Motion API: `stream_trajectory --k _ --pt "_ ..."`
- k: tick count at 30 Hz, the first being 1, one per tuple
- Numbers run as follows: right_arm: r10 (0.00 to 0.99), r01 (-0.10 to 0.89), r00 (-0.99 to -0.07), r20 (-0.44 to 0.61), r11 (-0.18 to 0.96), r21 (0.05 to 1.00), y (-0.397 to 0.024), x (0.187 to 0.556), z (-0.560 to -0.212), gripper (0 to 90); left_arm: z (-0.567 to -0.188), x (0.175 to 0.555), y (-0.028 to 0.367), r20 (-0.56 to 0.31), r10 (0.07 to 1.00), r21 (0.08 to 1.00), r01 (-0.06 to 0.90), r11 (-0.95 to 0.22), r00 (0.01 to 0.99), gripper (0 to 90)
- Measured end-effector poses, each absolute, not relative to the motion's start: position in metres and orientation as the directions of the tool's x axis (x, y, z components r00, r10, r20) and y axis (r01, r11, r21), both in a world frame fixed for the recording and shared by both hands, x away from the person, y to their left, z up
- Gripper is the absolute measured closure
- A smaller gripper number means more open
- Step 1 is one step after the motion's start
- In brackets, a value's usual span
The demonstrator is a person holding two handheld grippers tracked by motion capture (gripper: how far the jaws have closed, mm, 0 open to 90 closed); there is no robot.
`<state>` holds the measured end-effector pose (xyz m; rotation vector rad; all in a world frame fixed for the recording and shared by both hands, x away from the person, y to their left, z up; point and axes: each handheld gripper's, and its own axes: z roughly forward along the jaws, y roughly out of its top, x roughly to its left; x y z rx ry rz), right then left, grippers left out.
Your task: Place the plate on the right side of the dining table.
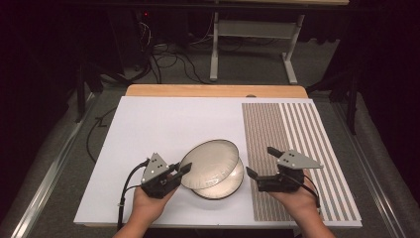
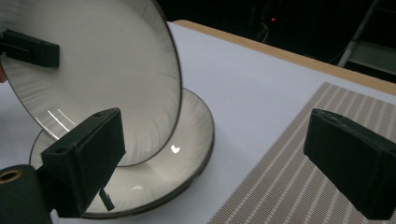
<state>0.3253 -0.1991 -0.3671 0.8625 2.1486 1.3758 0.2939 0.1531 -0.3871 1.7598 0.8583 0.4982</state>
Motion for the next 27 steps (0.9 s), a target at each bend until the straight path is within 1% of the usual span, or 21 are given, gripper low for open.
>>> stream_trajectory --k 4,9,13,22,27 --pt "0.685 0.272 -0.728 -0.023 0.32 0.908 -0.183 0.333 -0.372 14.3 -0.387 0.294 0.153 -0.074 0.752 0.935 0.308 -0.177 0.655 78.5" --pt "0.672 0.301 -0.74 0.004 0.327 0.896 -0.166 0.343 -0.378 17.5 -0.387 0.295 0.154 -0.073 0.749 0.934 0.308 -0.18 0.658 78.4" --pt "0.656 0.32 -0.755 0.015 0.348 0.881 -0.155 0.349 -0.383 23.9 -0.387 0.294 0.154 -0.068 0.747 0.935 0.303 -0.183 0.661 78.4" --pt "0.651 0.357 -0.758 0.05 0.349 0.866 -0.145 0.356 -0.392 40.9 -0.388 0.295 0.154 -0.068 0.743 0.936 0.301 -0.184 0.666 78.4" --pt "0.653 0.375 -0.754 0.07 0.342 0.862 -0.143 0.357 -0.396 54.5 -0.388 0.295 0.154 -0.062 0.742 0.937 0.295 -0.187 0.668 78.4"
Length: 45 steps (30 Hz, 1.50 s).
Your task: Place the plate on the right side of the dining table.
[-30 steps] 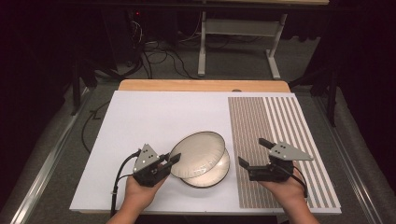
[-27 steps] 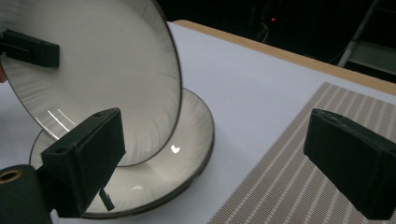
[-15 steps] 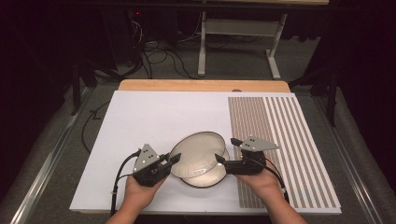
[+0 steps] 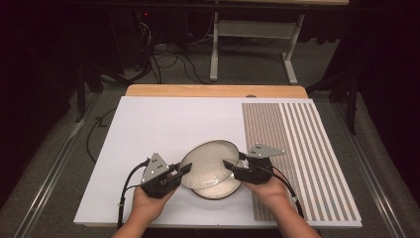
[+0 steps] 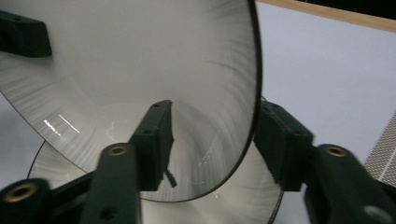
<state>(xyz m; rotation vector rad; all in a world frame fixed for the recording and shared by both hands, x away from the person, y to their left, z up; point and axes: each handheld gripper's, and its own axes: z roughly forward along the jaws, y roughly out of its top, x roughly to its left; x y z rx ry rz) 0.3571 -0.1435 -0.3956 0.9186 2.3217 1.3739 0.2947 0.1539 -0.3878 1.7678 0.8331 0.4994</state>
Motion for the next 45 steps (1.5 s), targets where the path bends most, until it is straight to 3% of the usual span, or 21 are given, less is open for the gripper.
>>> stream_trajectory --k 6,10,31,45 --pt "0.648 0.39 -0.756 0.091 0.334 0.858 -0.144 0.358 -0.399 69.7 -0.388 0.294 0.154 -0.06 0.741 0.938 0.293 -0.188 0.668 78.5" --pt "0.639 0.42 -0.757 0.14 0.311 0.852 -0.148 0.361 -0.399 73.5 -0.388 0.295 0.154 -0.062 0.742 0.937 0.296 -0.188 0.667 78.4" --pt "0.624 0.449 -0.759 0.188 0.293 0.844 -0.161 0.359 -0.392 82.0 -0.381 0.296 0.151 -0.151 0.748 0.919 0.371 -0.135 0.646 78.1" --pt "0.64 0.394 -0.753 0.151 0.255 0.883 -0.184 0.354 -0.364 85.2 -0.36 0.312 0.135 -0.163 0.728 0.926 0.358 -0.121 0.666 75.7"
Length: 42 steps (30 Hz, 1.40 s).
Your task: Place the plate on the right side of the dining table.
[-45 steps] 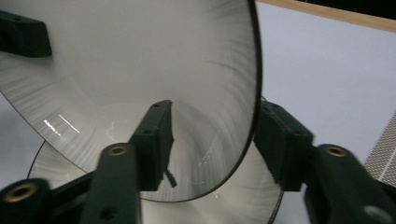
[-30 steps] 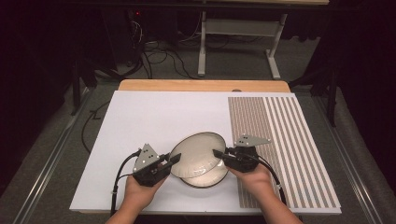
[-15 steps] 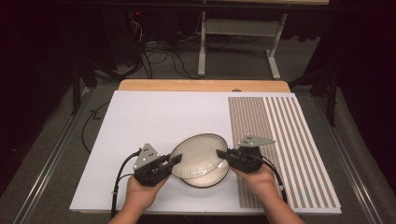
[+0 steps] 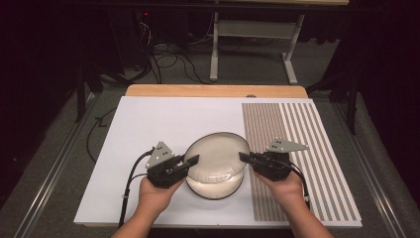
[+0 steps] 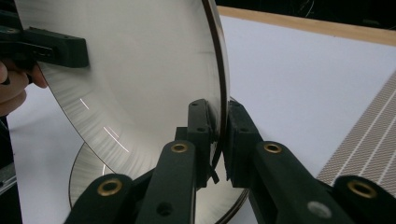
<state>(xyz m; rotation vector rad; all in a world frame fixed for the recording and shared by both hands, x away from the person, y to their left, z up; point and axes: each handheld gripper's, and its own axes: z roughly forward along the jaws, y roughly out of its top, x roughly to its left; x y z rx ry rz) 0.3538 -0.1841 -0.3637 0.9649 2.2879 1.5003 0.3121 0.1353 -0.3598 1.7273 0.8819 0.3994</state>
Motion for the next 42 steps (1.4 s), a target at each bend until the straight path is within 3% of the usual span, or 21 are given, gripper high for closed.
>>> stream_trajectory --k 19,42 --pt "0.71 0.369 -0.696 0.108 0.224 0.902 -0.244 0.343 -0.343 86.7 -0.347 0.333 0.08 -0.138 0.698 0.927 0.339 -0.158 0.703 78.4" --pt "0.798 0.394 -0.589 0.124 0.149 0.907 -0.314 0.338 -0.346 86.0 -0.346 0.361 0.004 -0.142 0.652 0.916 0.349 -0.199 0.745 78.0"
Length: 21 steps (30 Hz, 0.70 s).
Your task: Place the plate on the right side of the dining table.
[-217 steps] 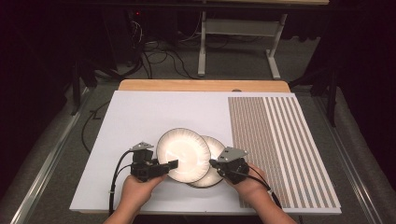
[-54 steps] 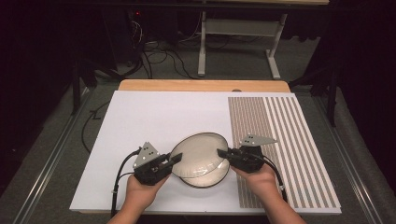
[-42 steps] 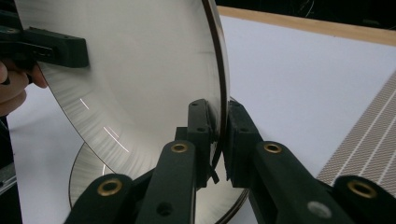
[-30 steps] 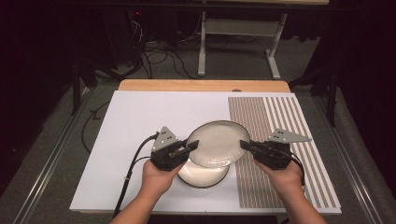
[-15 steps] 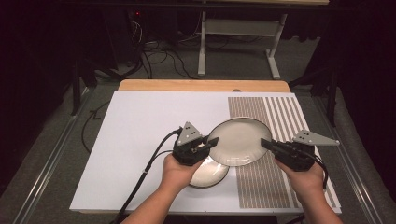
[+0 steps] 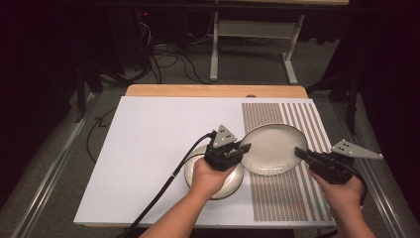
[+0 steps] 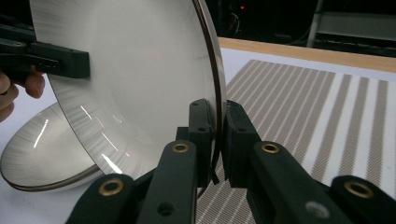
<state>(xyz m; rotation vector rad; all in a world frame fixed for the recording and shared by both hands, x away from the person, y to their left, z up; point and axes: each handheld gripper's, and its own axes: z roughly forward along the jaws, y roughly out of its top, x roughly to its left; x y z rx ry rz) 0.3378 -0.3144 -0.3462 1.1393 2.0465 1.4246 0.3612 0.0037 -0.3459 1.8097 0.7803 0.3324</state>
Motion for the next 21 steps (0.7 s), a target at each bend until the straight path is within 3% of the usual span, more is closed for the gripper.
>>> stream_trajectory --k 21 --pt "0.861 0.44 -0.49 0.138 0.107 0.892 -0.36 0.333 -0.368 85.8 -0.369 0.381 -0.053 -0.146 0.639 0.887 0.386 -0.253 0.755 76.1"
